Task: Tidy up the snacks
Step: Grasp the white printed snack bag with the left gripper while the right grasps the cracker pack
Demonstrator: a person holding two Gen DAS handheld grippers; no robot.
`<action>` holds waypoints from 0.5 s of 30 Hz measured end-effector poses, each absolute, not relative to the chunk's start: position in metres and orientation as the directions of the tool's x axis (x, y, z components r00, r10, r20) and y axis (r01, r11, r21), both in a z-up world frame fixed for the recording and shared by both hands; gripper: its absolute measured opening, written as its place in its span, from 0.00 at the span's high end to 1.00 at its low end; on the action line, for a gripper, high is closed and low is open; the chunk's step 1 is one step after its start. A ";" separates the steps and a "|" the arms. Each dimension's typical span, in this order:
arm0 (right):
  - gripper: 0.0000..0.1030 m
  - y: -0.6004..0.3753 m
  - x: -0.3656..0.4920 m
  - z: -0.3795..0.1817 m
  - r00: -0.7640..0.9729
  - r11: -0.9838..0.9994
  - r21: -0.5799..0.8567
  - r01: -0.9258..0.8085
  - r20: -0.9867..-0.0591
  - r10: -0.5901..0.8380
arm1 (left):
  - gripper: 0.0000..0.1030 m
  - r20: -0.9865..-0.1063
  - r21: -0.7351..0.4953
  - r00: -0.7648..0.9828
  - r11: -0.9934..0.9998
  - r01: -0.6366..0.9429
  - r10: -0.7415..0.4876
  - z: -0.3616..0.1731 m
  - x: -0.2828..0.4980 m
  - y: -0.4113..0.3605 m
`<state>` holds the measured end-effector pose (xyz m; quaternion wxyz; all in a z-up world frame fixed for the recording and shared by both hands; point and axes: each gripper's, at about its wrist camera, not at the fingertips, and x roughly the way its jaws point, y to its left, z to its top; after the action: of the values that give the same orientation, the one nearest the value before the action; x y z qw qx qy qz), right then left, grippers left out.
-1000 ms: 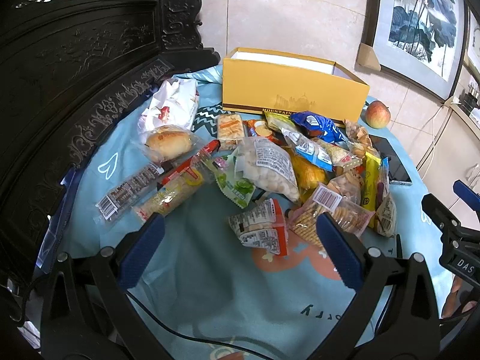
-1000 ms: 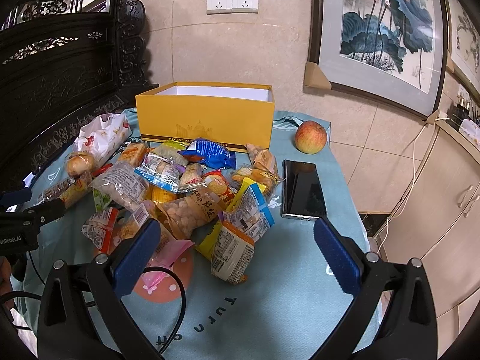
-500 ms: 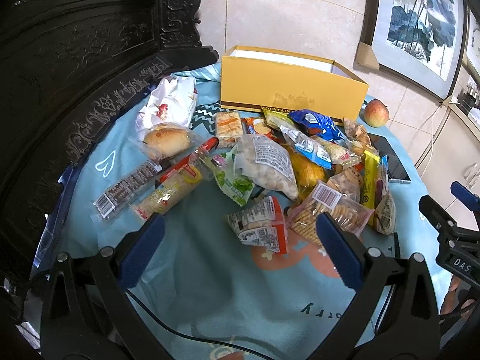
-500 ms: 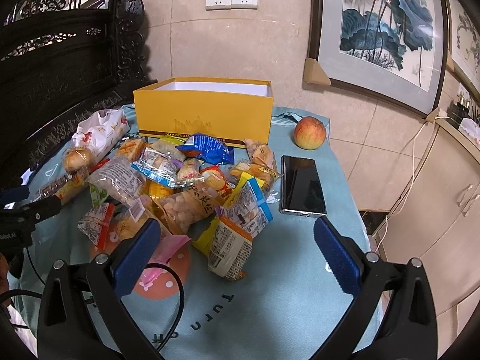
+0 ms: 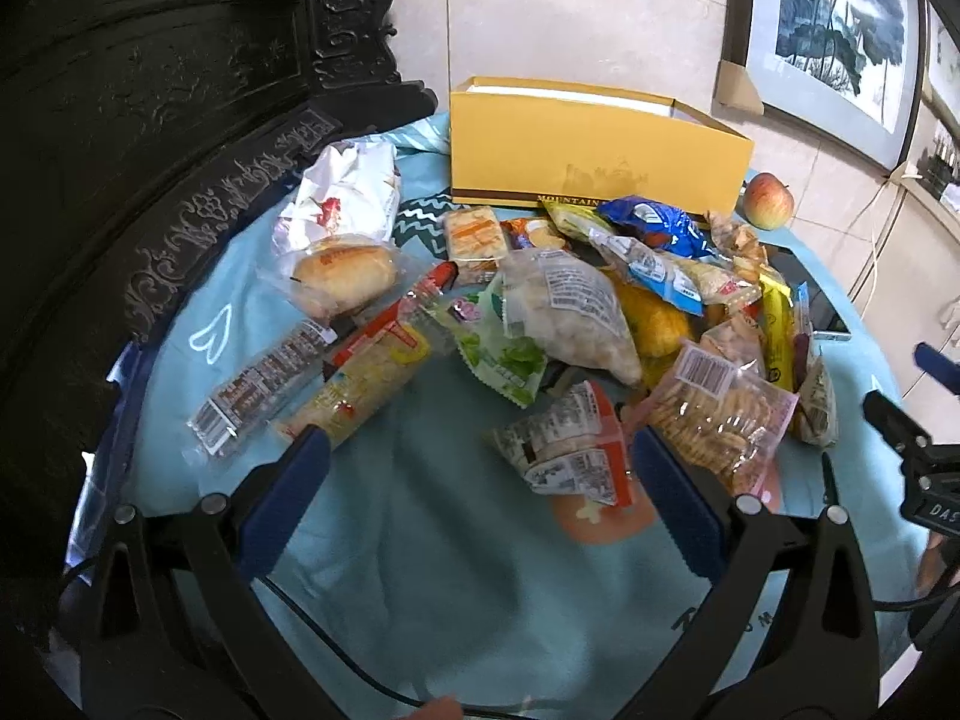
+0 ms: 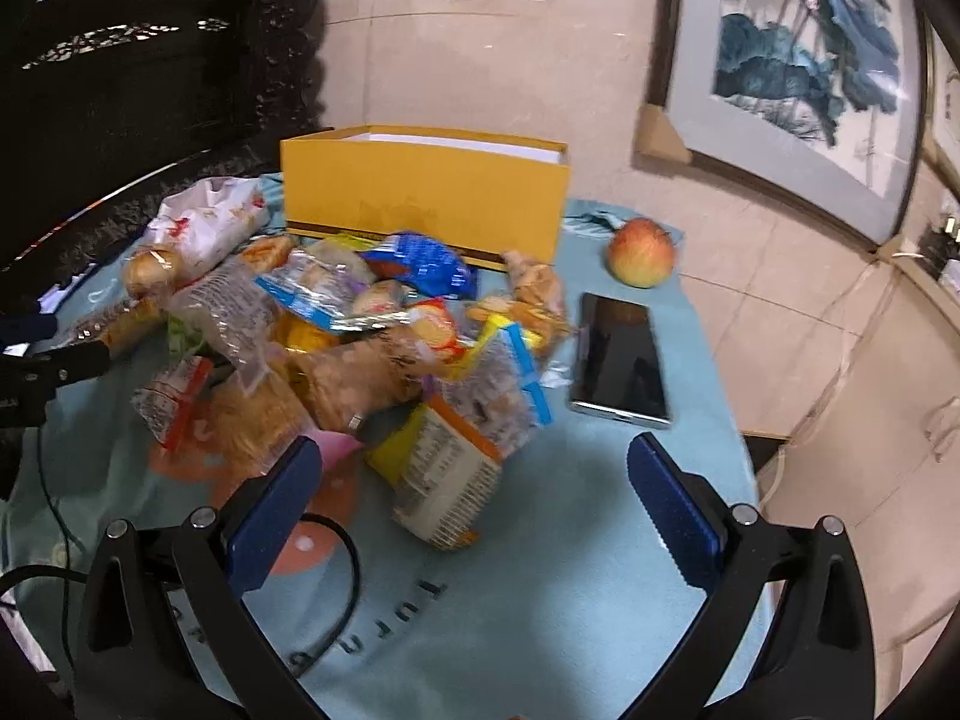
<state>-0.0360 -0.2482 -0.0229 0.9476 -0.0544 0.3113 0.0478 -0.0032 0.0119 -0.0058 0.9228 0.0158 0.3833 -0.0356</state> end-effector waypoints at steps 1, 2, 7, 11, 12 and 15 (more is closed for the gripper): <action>0.01 -0.244 -0.033 -0.024 0.800 0.986 -0.075 -0.147 -0.595 0.074 | 0.02 -0.710 -0.001 0.702 0.997 0.081 -0.057 -0.007 -0.002 0.012; 0.01 -0.241 -0.030 -0.024 0.799 0.984 -0.082 -0.160 -0.596 0.080 | 0.02 -0.713 -0.001 0.699 0.997 0.083 -0.059 -0.009 -0.001 0.011; 0.01 -0.247 -0.019 -0.029 0.789 0.989 -0.081 -0.121 -0.613 0.046 | 0.02 -0.739 -0.006 0.668 0.992 0.126 -0.089 -0.024 0.011 -0.002; 0.01 -0.264 -0.025 -0.030 0.790 0.996 -0.034 -0.087 -0.611 0.049 | 0.02 -0.772 -0.004 0.626 0.986 0.168 -0.109 -0.045 0.026 -0.020; 0.01 -0.268 -0.027 -0.031 0.790 0.996 -0.026 -0.082 -0.611 0.049 | 0.02 -0.779 -0.004 0.618 0.985 0.171 -0.110 -0.049 0.029 -0.023; 0.01 -0.277 -0.031 -0.030 0.793 0.997 -0.023 -0.070 -0.608 0.042 | 0.18 -0.796 -0.019 0.594 0.986 0.164 -0.114 -0.060 0.037 -0.027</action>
<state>-0.0310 -0.2774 -0.0298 0.9465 -0.0221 0.3205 0.0296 0.0372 -0.0269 -0.0601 0.8923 0.0281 0.4437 -0.0777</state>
